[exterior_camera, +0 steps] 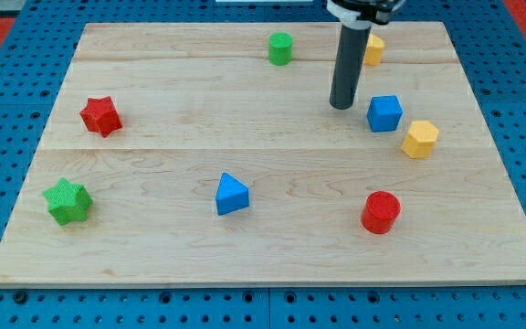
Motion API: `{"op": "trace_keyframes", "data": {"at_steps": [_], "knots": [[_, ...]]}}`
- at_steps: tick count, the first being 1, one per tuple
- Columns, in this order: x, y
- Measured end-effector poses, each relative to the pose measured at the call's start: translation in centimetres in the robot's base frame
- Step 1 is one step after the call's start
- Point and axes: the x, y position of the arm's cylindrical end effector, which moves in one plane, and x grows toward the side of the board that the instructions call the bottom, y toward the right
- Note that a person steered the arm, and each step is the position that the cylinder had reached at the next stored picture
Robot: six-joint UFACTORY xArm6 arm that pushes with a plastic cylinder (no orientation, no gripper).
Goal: Place the arm to the right center of the board
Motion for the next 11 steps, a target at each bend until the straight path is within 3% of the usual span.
{"op": "trace_keyframes", "data": {"at_steps": [3,6,8,11], "knots": [[-3.7,1.1],[-3.7,12.2],[-1.3,17.6],[1.6,16.1]]}}
